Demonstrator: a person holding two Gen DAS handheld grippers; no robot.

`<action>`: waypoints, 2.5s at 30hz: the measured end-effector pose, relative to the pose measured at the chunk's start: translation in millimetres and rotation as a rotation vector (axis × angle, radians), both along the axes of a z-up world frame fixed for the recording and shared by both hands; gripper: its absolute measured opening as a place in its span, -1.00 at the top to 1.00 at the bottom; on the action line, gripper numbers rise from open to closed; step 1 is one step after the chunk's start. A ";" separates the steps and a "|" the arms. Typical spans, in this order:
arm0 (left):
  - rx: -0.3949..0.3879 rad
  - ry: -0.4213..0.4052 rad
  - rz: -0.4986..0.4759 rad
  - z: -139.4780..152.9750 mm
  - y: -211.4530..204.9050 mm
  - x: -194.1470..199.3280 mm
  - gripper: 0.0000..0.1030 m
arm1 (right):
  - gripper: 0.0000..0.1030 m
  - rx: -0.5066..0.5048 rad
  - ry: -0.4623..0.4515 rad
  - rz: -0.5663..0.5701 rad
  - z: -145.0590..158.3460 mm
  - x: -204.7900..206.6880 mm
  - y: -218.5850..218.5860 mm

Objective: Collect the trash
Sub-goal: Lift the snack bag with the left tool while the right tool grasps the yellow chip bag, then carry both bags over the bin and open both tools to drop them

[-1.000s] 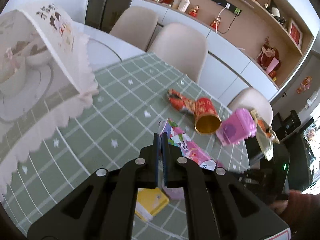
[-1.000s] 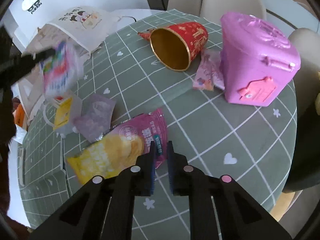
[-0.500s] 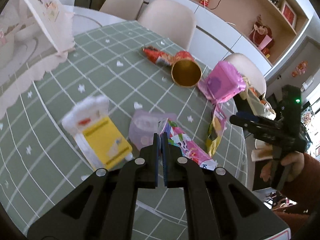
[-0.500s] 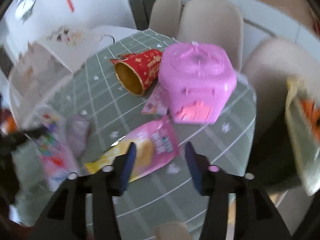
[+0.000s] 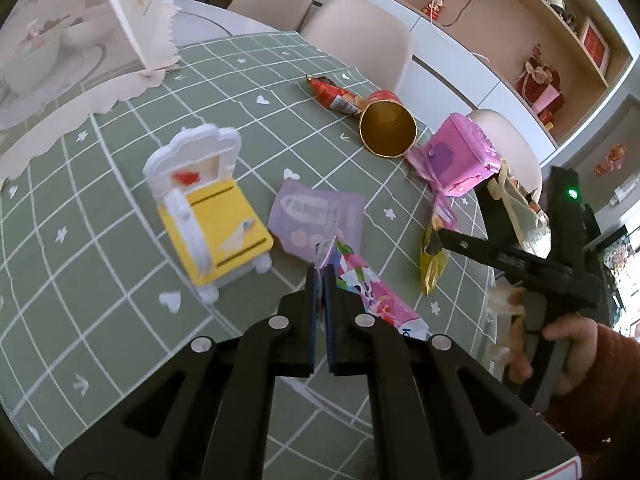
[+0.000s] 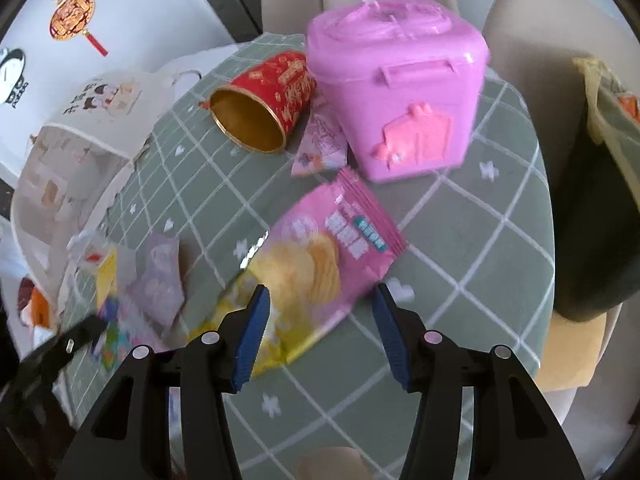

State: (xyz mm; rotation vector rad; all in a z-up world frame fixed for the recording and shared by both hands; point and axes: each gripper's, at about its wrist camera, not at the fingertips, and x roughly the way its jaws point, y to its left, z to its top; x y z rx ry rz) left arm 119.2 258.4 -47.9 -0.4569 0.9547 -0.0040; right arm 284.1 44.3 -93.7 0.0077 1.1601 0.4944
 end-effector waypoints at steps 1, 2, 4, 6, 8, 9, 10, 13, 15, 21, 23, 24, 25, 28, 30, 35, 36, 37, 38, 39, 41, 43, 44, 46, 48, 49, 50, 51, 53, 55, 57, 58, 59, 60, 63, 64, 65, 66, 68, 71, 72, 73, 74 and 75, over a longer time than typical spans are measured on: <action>-0.001 -0.004 0.012 0.7 -0.3 -4.7 0.94 | 0.00 -0.034 -0.027 0.027 -0.2 -0.7 9.9; -0.002 -0.005 0.023 1.1 -0.7 -8.7 0.94 | 0.00 -0.077 -0.064 0.066 -1.2 -4.0 22.5; -0.002 -0.002 0.046 0.9 -1.1 -15.8 0.94 | -0.02 -0.153 -0.125 0.109 -3.9 -9.9 39.3; 0.000 0.003 0.063 0.5 -1.5 -21.2 0.94 | -0.24 -0.194 -0.163 0.147 -8.2 -16.4 50.0; 0.006 0.010 0.083 0.4 -2.0 -27.1 0.94 | -0.24 -0.179 -0.170 0.150 -8.7 -17.5 48.9; 0.010 0.015 0.091 0.2 -2.0 -29.4 0.94 | -0.12 -0.150 -0.165 0.147 -7.9 -16.1 44.4; 0.015 0.022 0.100 0.2 -1.7 -31.8 0.94 | 0.09 -0.144 -0.169 0.136 -7.2 -14.9 40.5; 0.032 0.033 0.113 3.5 -2.7 -36.5 0.94 | 0.73 -0.048 -0.120 0.145 -0.1 -9.0 22.6; 0.050 0.034 0.108 8.5 -6.2 -35.3 0.94 | 0.83 0.024 -0.122 0.156 12.3 -9.3 10.7; 0.093 -0.011 0.050 34.4 -28.3 -9.3 0.94 | 0.84 0.107 -0.208 0.199 63.2 -10.1 -22.9; 0.108 -0.049 0.006 49.6 -46.5 8.8 0.94 | 0.84 0.093 -0.232 0.189 75.8 -6.8 -38.2; 0.110 -0.059 -0.006 53.7 -51.9 14.2 0.94 | 0.84 0.087 -0.245 0.184 80.8 -5.9 -46.8; 0.112 -0.076 -0.026 60.5 -63.1 24.0 0.94 | 0.84 0.081 -0.260 0.178 86.6 -3.7 -58.8; 0.132 -0.114 -0.077 75.3 -94.4 48.6 0.94 | 0.84 0.061 -0.292 0.154 99.5 3.4 -97.1; 0.144 -0.130 -0.112 83.5 -116.6 64.6 0.94 | 0.84 0.031 -0.322 0.127 107.3 9.2 -130.7; 0.156 -0.164 -0.232 103.5 -184.4 117.5 0.94 | 0.84 0.022 -0.357 0.025 124.7 31.1 -207.1; 0.154 -0.170 -0.247 106.1 -195.1 125.2 0.94 | 0.84 0.020 -0.362 0.006 127.4 35.8 -220.7; 0.146 -0.179 -0.268 108.9 -208.5 136.0 0.94 | 0.84 0.018 -0.364 -0.012 128.9 40.5 -231.8; 0.137 -0.188 -0.282 110.8 -219.5 145.3 0.94 | 0.84 0.015 -0.369 -0.035 131.3 45.2 -245.8; 0.128 -0.197 -0.293 111.6 -229.5 153.3 0.94 | 0.84 0.012 -0.371 -0.053 132.6 49.1 -257.9; 0.093 -0.213 -0.308 112.2 -249.6 175.1 0.94 | 0.84 0.006 -0.373 -0.084 133.9 55.7 -280.9; 0.044 -0.224 -0.314 110.4 -267.5 198.3 0.94 | 0.84 -0.001 -0.378 -0.107 133.6 60.0 -302.7; 0.034 -0.229 -0.316 109.3 -275.3 207.2 0.94 | 0.84 -0.005 -0.380 -0.124 133.5 63.4 -315.5; 0.031 -0.237 -0.333 105.5 -297.1 228.3 0.94 | 0.84 -0.006 -0.380 -0.153 133.1 68.9 -334.7; 0.025 -0.242 -0.353 99.9 -319.9 248.3 0.94 | 0.84 -0.001 -0.381 -0.184 133.3 75.1 -353.8; 0.021 -0.238 -0.358 97.1 -326.9 255.4 0.94 | 0.84 0.003 -0.383 -0.198 133.5 78.5 -363.1; 0.019 -0.231 -0.359 93.4 -334.8 263.8 0.94 | 0.84 0.005 -0.385 -0.209 133.3 81.9 -370.7; 0.017 -0.226 -0.360 89.6 -342.6 271.2 0.94 | 0.84 0.008 -0.385 -0.217 132.2 84.2 -375.1; 0.022 -0.203 -0.372 78.8 -359.4 288.7 0.94 | 0.84 0.018 -0.383 -0.234 130.8 89.3 -385.9; 0.072 -0.150 -0.373 62.3 -374.9 304.4 0.93 | 0.84 0.029 -0.380 -0.243 129.1 95.0 -393.0; 0.107 -0.106 -0.377 47.6 -385.0 314.4 0.93 | 0.84 0.041 -0.379 -0.239 126.9 99.8 -393.7; 0.147 -0.087 -0.383 39.9 -391.0 317.9 0.93 | 0.84 0.046 -0.380 -0.236 126.4 101.5 -393.3; 0.187 -0.074 -0.394 34.1 -396.8 319.8 0.93 | 0.84 0.056 -0.380 -0.230 125.4 104.6 -392.2; 0.228 -0.059 -0.409 27.2 -402.8 321.5 0.93 | 0.84 0.066 -0.380 -0.226 125.2 106.7 -391.9; 0.299 -0.013 -0.416 11.8 -410.3 324.4 0.93 | 0.84 0.097 -0.365 -0.198 122.0 117.7 -385.0; 0.300 0.001 -0.418 6.6 -409.8 326.0 0.92 | 0.84 0.104 -0.354 -0.186 119.4 122.6 -380.6; 0.298 0.006 -0.413 3.5 -406.3 325.1 0.92 | 0.84 0.112 -0.334 -0.169 115.2 128.2 -374.4; 0.274 0.003 -0.400 0.9 -402.0 326.1 0.92 | 0.84 0.119 -0.316 -0.154 111.4 132.7 -369.4; 0.218 -0.007 -0.377 2.6 -393.3 325.0 0.87 | 0.84 0.116 -0.284 -0.122 96.8 140.6 -355.1; 0.103 -0.015 -0.337 10.2 -372.5 320.6 0.35 | 0.84 0.112 -0.232 -0.092 74.8 152.2 -338.4; 0.097 -0.030 -0.316 14.8 -366.0 317.3 0.25 | 0.84 0.111 -0.218 -0.084 68.7 155.9 -333.0; 0.097 -0.046 -0.300 19.4 -361.5 314.2 0.25 | 0.84 0.107 -0.209 -0.078 64.3 158.8 -329.6; 0.097 -0.063 -0.285 24.7 -356.3 310.3 0.23 | 0.84 0.098 -0.197 -0.068 58.5 163.2 -323.3; 0.096 -0.071 -0.274 28.9 -353.4 306.3 0.20 | 0.84 0.090 -0.191 -0.062 55.9 165.9 -319.1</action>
